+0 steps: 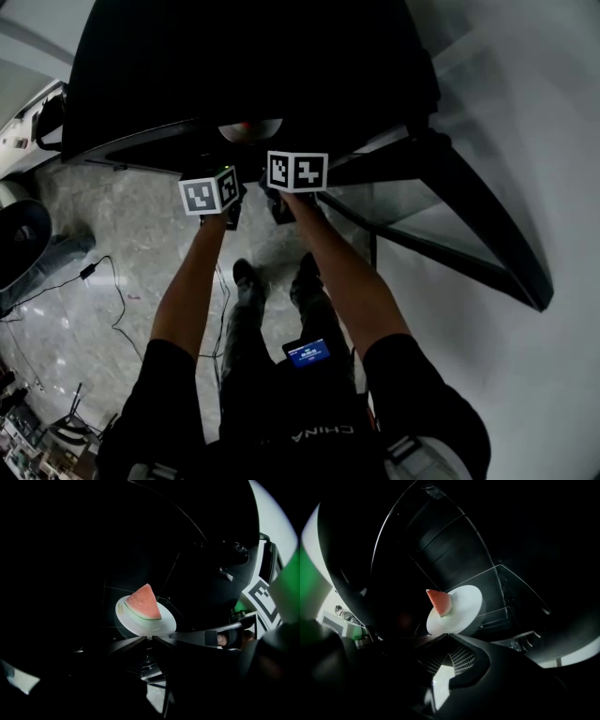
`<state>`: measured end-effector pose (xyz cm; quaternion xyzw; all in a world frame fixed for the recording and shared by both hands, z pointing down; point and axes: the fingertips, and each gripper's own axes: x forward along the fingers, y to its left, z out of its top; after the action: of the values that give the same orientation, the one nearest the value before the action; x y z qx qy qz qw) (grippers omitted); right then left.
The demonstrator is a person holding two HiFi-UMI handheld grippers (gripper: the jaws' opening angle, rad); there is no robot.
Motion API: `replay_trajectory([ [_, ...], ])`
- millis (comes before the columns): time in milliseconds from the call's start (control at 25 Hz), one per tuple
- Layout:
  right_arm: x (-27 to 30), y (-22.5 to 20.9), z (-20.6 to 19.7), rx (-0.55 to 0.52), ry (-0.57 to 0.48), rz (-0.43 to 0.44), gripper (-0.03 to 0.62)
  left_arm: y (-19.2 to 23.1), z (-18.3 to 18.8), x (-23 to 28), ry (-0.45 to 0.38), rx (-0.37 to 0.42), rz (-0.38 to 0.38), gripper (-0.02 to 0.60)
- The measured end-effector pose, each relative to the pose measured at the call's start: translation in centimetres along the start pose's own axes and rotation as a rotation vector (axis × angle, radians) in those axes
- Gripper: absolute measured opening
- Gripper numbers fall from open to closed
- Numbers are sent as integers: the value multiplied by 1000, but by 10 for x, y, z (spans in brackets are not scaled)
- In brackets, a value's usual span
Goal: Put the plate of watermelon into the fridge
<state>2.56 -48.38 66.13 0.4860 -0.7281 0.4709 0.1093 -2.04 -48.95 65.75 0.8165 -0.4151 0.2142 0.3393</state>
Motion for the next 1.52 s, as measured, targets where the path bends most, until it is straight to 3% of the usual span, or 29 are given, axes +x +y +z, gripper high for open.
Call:
replay_trajectory([
  [360,15,-3,19,-18,-7,-38,17,8,19,16,38,12,13,35],
  [640,-3,5,18,-35,-7,-29,17,-10,17,-3,-14,0,-92,35],
  [760,-26,16,12,-70,5,-20,18,-41,18,-26,-70,7,-235,24],
  [840,-47,30,11,-94,3,-3,18,-64,20,-49,-90,51,-306,12],
  [960,-79,57,18,-153,-14,31,18,-88,38,-88,-163,109,-353,12],
  [1120,-127,106,15,-218,-46,57,18,-107,56,-156,-272,126,-425,12],
  [1360,-192,136,-11,-300,-57,55,18,-130,27,-213,-184,203,-437,12],
  [1520,-208,141,-4,-330,-107,65,18,-132,23,-228,-206,251,-391,14],
])
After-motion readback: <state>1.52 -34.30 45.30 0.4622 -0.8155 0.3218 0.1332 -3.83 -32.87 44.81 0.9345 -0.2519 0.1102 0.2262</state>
